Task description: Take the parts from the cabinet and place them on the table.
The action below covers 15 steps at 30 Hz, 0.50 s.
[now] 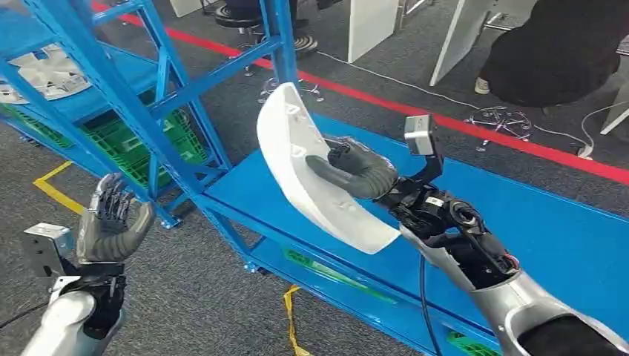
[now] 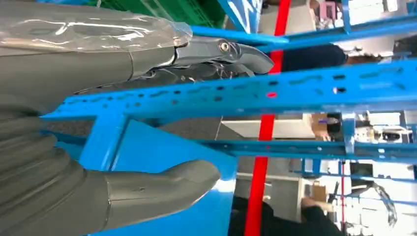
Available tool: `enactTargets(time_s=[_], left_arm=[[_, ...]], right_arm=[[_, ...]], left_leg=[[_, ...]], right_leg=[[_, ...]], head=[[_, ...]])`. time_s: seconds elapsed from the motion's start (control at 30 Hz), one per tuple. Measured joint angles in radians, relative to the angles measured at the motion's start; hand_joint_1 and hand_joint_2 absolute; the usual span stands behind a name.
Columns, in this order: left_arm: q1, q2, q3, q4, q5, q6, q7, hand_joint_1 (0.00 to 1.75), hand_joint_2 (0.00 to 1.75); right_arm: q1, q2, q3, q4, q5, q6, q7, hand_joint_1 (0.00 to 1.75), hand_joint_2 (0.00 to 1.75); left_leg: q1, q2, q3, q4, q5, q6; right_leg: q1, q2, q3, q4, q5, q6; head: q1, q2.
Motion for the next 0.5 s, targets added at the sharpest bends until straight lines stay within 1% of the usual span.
enactTargets(time_s=[0.03, 0.07, 0.1, 0.13, 0.17, 0.2, 0.23, 0.27, 0.3, 0.33, 0.37, 0.4, 0.43, 0.47, 0.5], left_arm=[[0.0, 0.0, 0.0, 0.0, 0.001, 0.0, 0.0, 0.0, 1.75], [-0.002, 0.0, 0.0, 0.0, 0.002, -0.002, -0.001, 0.0, 1.75], [-0.004, 0.0, 0.0, 0.0, 0.002, -0.002, -0.002, 0.0, 1.75], [-0.009, 0.0, 0.0, 0.0, 0.002, -0.003, -0.002, 0.0, 1.75], [-0.011, -0.001, 0.0, 0.0, 0.002, -0.003, -0.002, 0.0, 1.75], [-0.012, -0.001, 0.0, 0.0, 0.002, -0.003, -0.003, 0.0, 1.75], [-0.011, -0.001, 0.0, 0.0, 0.003, -0.003, -0.003, 0.0, 1.75], [-0.011, -0.001, 0.0, 0.0, 0.003, -0.003, -0.003, 0.0, 1.75], [-0.01, -0.002, 0.0, 0.0, 0.003, -0.003, -0.003, 0.0, 1.75], [-0.012, -0.002, 0.0, 0.0, 0.003, -0.003, -0.005, 0.0, 1.75], [-0.013, -0.003, 0.0, 0.0, 0.003, -0.003, -0.005, 0.0, 1.75], [-0.012, -0.005, 0.0, 0.0, 0.003, -0.004, -0.005, 0.0, 1.75], [-0.01, -0.006, 0.0, 0.0, 0.003, -0.004, -0.005, 0.0, 1.75], [-0.01, -0.008, 0.0, 0.002, 0.003, -0.005, -0.004, 0.0, 1.75], [-0.009, -0.008, 0.0, 0.003, 0.003, -0.005, -0.004, 0.0, 1.75]], right_arm=[[0.0, 0.0, 0.0, 0.0, 0.0, 0.0, 0.0, 1.75, 1.75], [-0.001, 0.0, 0.0, 0.0, 0.0, 0.0, 0.0, 1.75, 1.75], [-0.001, 0.0, 0.0, 0.0, -0.002, 0.0, 0.0, 1.75, 1.75], [-0.001, 0.0, 0.0, 0.0, -0.003, -0.001, 0.0, 1.75, 1.75], [-0.002, 0.0, 0.0, 0.0, -0.005, -0.002, 0.0, 1.75, 1.75], [-0.001, 0.0, 0.0, 0.0, -0.006, -0.002, 0.001, 1.75, 1.75], [-0.001, 0.0, 0.001, 0.0, -0.009, -0.002, 0.001, 1.75, 1.75], [-0.002, 0.0, 0.001, 0.0, -0.01, -0.002, 0.001, 1.75, 1.75], [-0.002, 0.0, 0.0, -0.001, -0.01, -0.002, 0.001, 1.75, 1.75], [-0.002, 0.0, 0.0, -0.001, -0.01, -0.002, 0.001, 1.75, 1.75], [-0.003, 0.0, -0.001, -0.001, -0.011, -0.002, 0.001, 1.75, 1.75], [-0.001, 0.0, -0.001, 0.0, -0.011, -0.003, 0.002, 1.75, 1.75], [0.002, 0.0, 0.0, 0.0, -0.011, -0.003, 0.002, 1.75, 1.75], [0.005, 0.0, 0.001, 0.0, -0.011, -0.003, 0.002, 1.75, 1.75], [0.007, 0.0, 0.001, 0.0, -0.011, -0.003, 0.003, 1.75, 1.75]], left_leg=[[-0.004, 0.001, 0.025, -0.066, 0.045, 0.008], [-0.011, 0.008, 0.07, -0.163, 0.097, 0.018], [-0.021, 0.03, 0.117, -0.259, 0.139, 0.03], [-0.035, 0.073, 0.141, -0.316, 0.136, 0.04], [-0.039, 0.069, 0.142, -0.321, 0.138, 0.04], [-0.04, 0.054, 0.14, -0.322, 0.137, 0.041], [-0.042, 0.047, 0.139, -0.322, 0.137, 0.042], [-0.041, 0.037, 0.141, -0.327, 0.14, 0.047], [-0.027, 0.031, 0.151, -0.339, 0.146, 0.052], [-0.028, 0.025, 0.155, -0.342, 0.146, 0.055], [-0.027, 0.017, 0.156, -0.342, 0.146, 0.061], [-0.027, 0.01, 0.157, -0.342, 0.146, 0.062], [-0.027, 0.001, 0.157, -0.341, 0.145, 0.063], [-0.028, -0.008, 0.157, -0.34, 0.144, 0.063], [-0.027, -0.019, 0.158, -0.34, 0.143, 0.063]], right_leg=[[0.003, -0.009, 0.003, 0.0, -0.002, -0.002], [0.005, -0.016, 0.007, 0.0, -0.004, -0.003], [0.006, -0.023, 0.011, -0.001, -0.006, -0.002], [0.009, -0.029, 0.011, -0.001, -0.008, 0.0], [0.015, -0.033, 0.009, 0.0, -0.011, 0.004], [0.014, -0.042, 0.012, -0.003, -0.013, 0.007], [0.013, -0.05, 0.014, -0.005, -0.014, 0.01], [0.015, -0.059, 0.018, -0.009, -0.015, 0.015], [0.012, -0.053, 0.012, -0.004, -0.024, 0.021], [0.01, -0.02, 0.002, 0.029, -0.048, 0.023], [0.007, 0.0, -0.029, 0.101, -0.085, 0.025], [0.007, 0.012, -0.073, 0.192, -0.123, 0.028], [0.007, 0.016, -0.118, 0.278, -0.153, 0.032], [0.007, 0.017, -0.145, 0.327, -0.162, 0.036], [0.005, 0.017, -0.151, 0.325, -0.143, 0.038]], head=[[0.0, 0.0], [0.0, 0.0], [-0.001, 0.0], [-0.002, 0.0], [0.0, 0.0], [0.002, 0.0], [0.002, 0.0], [0.002, 0.0], [0.003, 0.0], [0.007, 0.0], [0.013, 0.0], [0.021, 0.0], [0.024, 0.0], [0.024, 0.0], [0.025, 0.0]])
